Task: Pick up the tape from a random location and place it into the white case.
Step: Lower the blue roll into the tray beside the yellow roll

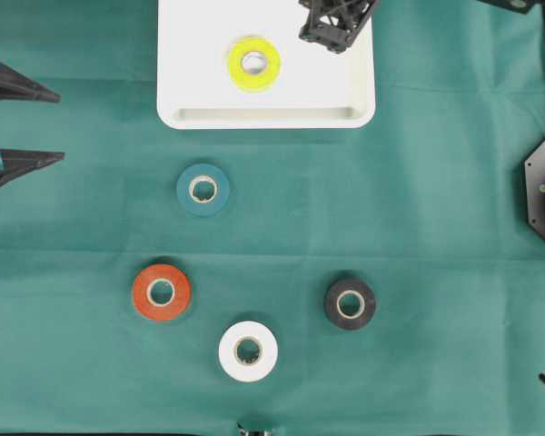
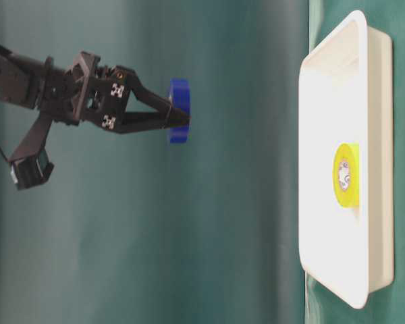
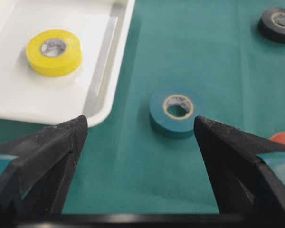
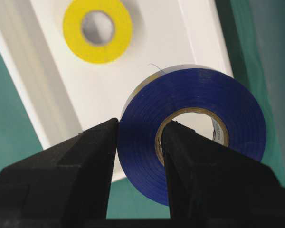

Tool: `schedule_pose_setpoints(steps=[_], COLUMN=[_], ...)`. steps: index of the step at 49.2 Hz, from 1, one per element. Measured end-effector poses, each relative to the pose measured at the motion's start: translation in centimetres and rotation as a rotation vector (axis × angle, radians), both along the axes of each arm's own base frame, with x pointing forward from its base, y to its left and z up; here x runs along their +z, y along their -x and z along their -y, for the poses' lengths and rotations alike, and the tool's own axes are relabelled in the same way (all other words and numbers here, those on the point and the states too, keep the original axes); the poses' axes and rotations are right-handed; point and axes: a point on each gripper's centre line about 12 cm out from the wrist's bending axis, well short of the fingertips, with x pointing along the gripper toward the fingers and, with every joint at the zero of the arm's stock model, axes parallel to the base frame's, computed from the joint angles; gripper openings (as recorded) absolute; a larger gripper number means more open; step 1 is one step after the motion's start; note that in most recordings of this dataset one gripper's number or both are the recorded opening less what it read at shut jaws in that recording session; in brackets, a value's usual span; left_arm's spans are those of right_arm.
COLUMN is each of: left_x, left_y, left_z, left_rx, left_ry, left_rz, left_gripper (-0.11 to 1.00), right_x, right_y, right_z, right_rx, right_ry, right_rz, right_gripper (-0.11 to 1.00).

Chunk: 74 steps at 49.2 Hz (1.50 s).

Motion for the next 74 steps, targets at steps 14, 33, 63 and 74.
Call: schedule_pose_setpoints(steps=[14,33,63,74], left_x=[-0.1,-0.1,-0.2,-0.3], left_y=[0.0,0.0,0.1,0.1], left_z=[0.0,0.0,0.0,0.0], left_rx=[0.0,0.0,0.0,0.0], left_ry=[0.0,0.001,0.001,0.001], left_rz=[-0.003,-0.005,-0.006,-0.008], left_gripper=[0.98,0.98,0.98,0.98], right_x=[0.1,0.0,-5.4,-9.8], right_y=[-0.2,-0.1,-0.8,-1.3], right_z=[0.1,0.0,0.1,0.1], right_rx=[-0.001,-0.001,0.008,0.02], right_ry=[-0.002,-0.004,-0.032,-0.045], right_rz=[-0.002,-0.007,-0.039,-0.055], right_gripper=[0.32,0.32,0.32,0.32])
